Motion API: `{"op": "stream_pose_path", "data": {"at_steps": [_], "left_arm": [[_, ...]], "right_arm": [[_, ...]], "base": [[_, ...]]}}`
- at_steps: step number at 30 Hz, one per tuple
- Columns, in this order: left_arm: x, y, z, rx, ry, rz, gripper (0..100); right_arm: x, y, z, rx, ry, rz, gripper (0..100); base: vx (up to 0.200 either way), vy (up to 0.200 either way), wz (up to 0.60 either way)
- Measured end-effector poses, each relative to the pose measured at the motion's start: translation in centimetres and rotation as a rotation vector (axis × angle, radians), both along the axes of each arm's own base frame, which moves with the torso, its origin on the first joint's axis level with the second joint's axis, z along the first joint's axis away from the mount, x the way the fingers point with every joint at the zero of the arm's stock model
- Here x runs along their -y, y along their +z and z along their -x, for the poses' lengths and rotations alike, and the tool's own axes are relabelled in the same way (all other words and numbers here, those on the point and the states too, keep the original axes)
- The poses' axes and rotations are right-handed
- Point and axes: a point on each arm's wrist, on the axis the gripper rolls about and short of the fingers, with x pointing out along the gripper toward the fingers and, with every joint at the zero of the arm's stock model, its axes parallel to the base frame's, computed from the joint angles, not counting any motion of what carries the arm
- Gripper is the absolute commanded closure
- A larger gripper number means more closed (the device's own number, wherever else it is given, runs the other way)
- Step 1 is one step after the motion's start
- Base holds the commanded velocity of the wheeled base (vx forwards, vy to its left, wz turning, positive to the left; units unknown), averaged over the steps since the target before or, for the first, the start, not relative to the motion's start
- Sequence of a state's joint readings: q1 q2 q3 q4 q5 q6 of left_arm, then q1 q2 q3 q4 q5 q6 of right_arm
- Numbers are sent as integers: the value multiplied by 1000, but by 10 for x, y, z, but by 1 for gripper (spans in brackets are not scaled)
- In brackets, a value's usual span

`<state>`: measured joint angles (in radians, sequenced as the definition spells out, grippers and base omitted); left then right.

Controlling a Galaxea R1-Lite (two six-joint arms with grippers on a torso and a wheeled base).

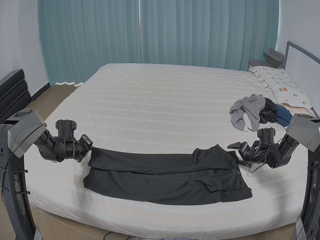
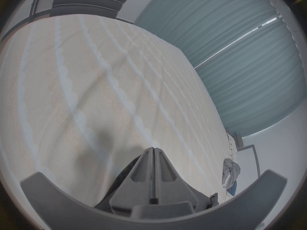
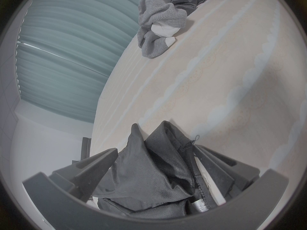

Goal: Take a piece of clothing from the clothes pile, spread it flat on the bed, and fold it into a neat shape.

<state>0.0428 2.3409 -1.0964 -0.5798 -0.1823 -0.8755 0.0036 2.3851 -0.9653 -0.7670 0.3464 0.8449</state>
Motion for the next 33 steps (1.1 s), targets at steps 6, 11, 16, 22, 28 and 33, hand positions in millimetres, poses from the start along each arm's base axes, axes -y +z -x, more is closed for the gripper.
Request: {"op": "stream_pose_path", "data": {"at_steps": [6,11,16,22,28,33], "left_arm": [[-4,-3,0,-3,6,-1,100],[-3,-6,-1,-8,3,-4,100],[-3,-7,-2,-11,0,-3,0],[-3,-10,2,-26,2,-1,0],[-2,-11,20,-73,1,0,0],[3,-12,46,-129,-31,-25,0]], "right_arm": [[-1,0,0,-2,-2,-3,0],[-3,0,0,-4,-1,-4,0],[-4,0,2,-8,0,-5,0],[-5,8,10,-10,0,-3,0],[-5,21,18,1,-2,-1,0],[-6,29,24,7,-2,-3,0]], "base": [[0,0,0],[0,0,0],[0,0,0],[0,0,0],[0,0,0],[0,0,0]]}}
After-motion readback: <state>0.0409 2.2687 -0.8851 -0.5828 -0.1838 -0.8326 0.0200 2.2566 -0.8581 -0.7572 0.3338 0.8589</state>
